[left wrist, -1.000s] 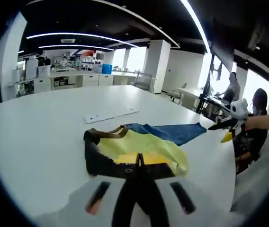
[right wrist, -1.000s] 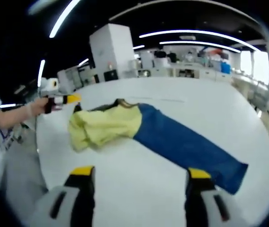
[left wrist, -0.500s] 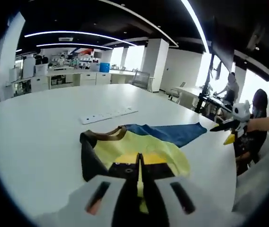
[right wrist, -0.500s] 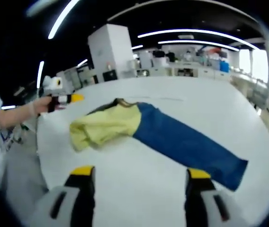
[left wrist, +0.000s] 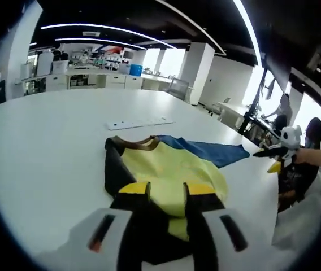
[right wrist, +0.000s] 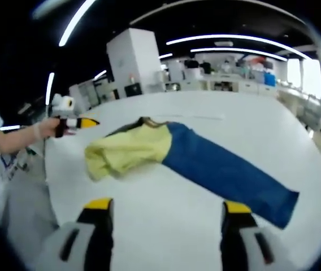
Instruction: Fold the garment on the visible template until the final outline fits inside the template.
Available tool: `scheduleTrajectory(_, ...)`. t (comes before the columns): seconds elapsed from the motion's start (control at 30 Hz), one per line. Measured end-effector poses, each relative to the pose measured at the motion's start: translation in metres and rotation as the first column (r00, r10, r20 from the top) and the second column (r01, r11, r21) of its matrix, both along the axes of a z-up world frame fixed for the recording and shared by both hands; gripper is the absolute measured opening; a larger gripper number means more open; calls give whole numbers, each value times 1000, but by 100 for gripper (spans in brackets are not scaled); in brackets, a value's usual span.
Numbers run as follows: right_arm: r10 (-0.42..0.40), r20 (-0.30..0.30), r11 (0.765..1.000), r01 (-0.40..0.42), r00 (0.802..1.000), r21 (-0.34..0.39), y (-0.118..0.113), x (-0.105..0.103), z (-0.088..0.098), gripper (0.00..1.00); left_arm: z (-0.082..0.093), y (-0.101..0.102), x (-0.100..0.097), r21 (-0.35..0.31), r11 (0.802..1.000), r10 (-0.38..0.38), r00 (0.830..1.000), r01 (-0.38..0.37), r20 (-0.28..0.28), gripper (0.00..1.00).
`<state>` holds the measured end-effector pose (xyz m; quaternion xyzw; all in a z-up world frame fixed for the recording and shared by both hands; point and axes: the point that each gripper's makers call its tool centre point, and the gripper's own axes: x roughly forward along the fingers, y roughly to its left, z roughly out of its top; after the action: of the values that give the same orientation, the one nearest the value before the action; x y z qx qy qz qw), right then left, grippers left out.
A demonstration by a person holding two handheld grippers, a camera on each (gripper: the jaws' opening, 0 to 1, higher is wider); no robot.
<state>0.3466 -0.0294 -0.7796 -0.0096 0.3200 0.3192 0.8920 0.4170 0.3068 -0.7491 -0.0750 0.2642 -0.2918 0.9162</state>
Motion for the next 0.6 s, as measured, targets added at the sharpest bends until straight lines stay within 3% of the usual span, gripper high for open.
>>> scheduleTrajectory(0.1,4,-6,1000,-4,1000,-1,2,-2,-2,77,-8,9,-5,-20,998,64,996,-65,-65,43)
scheduleTrajectory(0.17,4,-9,1000,-4,1000,0,2,-2,-3,77,-11,13,-5,-22,997,77,995,-78,-66,57)
scheduleTrajectory(0.23,5,-10,1000,-5,1000,0,3,-3,-4,77,-16,16,-9,-16,995,96,991,-97,-94,63)
scheduleTrajectory(0.4,9,-13,1000,-9,1000,-1,4,-5,-5,77,-22,18,-16,-48,992,113,985,-120,-130,70)
scheduleTrajectory(0.5,6,-14,1000,-6,1000,-1,3,-5,-5,77,-26,22,-20,-34,990,131,981,-137,-144,76)
scheduleTrajectory(0.6,7,-15,1000,-7,1000,2,3,-6,-5,76,-31,27,-27,-60,987,139,974,-152,-180,75)
